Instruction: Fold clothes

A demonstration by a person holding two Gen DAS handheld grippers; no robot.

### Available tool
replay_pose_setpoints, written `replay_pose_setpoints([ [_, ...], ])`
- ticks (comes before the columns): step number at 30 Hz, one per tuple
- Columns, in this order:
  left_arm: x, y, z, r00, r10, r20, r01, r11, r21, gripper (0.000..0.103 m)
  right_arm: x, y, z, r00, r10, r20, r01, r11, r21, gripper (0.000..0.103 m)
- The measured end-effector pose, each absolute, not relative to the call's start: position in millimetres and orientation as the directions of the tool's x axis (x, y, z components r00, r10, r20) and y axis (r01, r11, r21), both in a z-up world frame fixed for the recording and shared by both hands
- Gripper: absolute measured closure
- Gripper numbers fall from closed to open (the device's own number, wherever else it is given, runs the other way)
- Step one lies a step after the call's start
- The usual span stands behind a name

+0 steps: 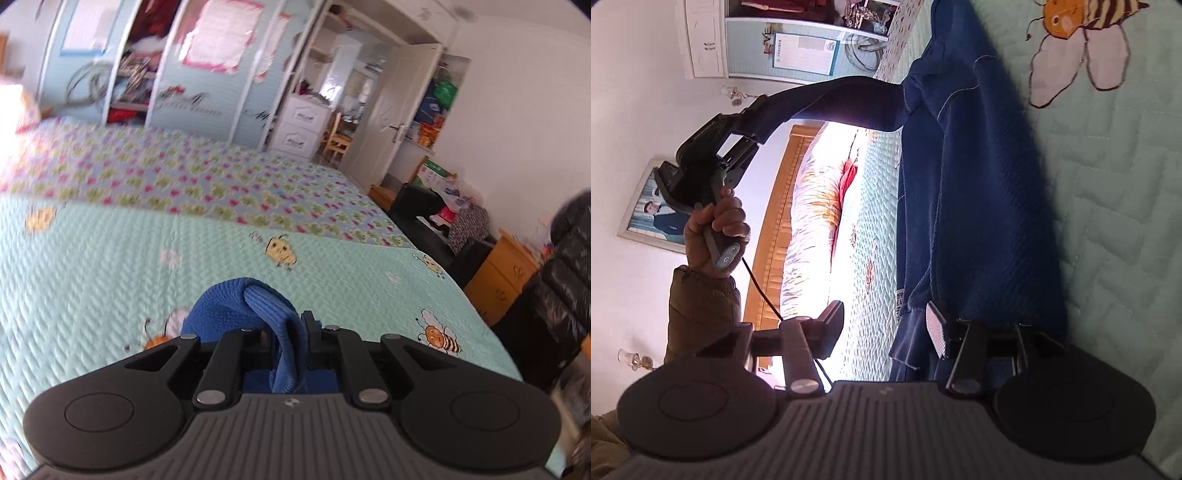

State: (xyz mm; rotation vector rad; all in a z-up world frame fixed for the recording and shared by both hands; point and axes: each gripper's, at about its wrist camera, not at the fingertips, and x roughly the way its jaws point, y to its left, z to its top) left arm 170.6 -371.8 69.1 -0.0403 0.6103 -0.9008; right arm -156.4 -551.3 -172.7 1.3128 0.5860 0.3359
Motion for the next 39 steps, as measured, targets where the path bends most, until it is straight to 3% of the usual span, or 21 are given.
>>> replay_pose_setpoints([
  [3, 166.9, -375.7, 87.6, 0.483, -0.742, -0.465, 0.731, 0.634, -0.253, 0.093, -167.0, -560.4, -174.8, 0.832, 0.511, -0.214, 0.115, 0.219, 0.969, 0.037],
  [9, 187.6, -360.3, 99.6, 0.521, -0.703, -0.484, 0.691, 0.680, -0.244, 0.093, -157.8, -576.5, -152.3, 0.864, 0.440, -0.244, 0.097, 0.330, 0.939, 0.037],
  [14, 205.9, -322.3, 76.1, 0.535, -0.661, -0.526, 0.629, 0.727, -0.274, 0.093, -137.3, -588.7, -144.4, 0.875, 0.398, -0.275, 0.097, 0.412, 0.906, 0.037],
  [16, 213.0, -308.6, 52.4, 0.529, -0.614, -0.586, 0.584, 0.764, -0.274, 0.087, -132.2, -590.6, -148.9, 0.878, 0.381, -0.289, 0.117, 0.415, 0.902, 0.036],
  [18, 218.2, -296.5, 19.3, 0.513, -0.540, -0.668, 0.514, 0.816, -0.265, 0.063, -128.9, -589.7, -155.6, 0.875, 0.359, -0.326, 0.155, 0.429, 0.890, 0.034],
  [19, 220.1, -290.1, 1.6, 0.501, -0.495, -0.710, 0.473, 0.843, -0.255, 0.058, -130.0, -587.8, -161.4, 0.867, 0.350, -0.354, 0.182, 0.439, 0.880, 0.033],
  [25, 200.6, -224.2, -84.7, 0.474, -0.288, -0.832, 0.153, 0.958, -0.244, 0.047, -138.5, -580.0, -169.5, 0.858, 0.326, -0.397, 0.200, 0.499, 0.843, 0.033],
  [28, 183.7, -171.4, -108.3, 0.494, -0.300, -0.816, -0.091, 0.916, -0.392, 0.040, -131.3, -577.2, -159.7, 0.838, 0.329, -0.435, 0.206, 0.548, 0.811, 0.031],
  [30, 166.3, -151.9, -115.2, 0.513, -0.361, -0.779, -0.149, 0.856, -0.495, 0.040, -124.0, -578.2, -151.5, 0.837, 0.322, -0.443, 0.201, 0.571, 0.796, 0.030],
  [35, 122.9, -184.9, -129.3, 0.434, -0.653, -0.621, 0.010, 0.693, -0.721, 0.038, -83.8, -593.2, -126.3, 0.867, 0.289, -0.405, 0.166, 0.600, 0.783, 0.030],
  [39, 101.0, -224.0, -144.5, 0.390, -0.798, -0.459, 0.082, 0.526, -0.846, 0.037, -25.7, -618.5, -116.9, 0.904, 0.277, -0.327, 0.135, 0.539, 0.831, 0.030],
])
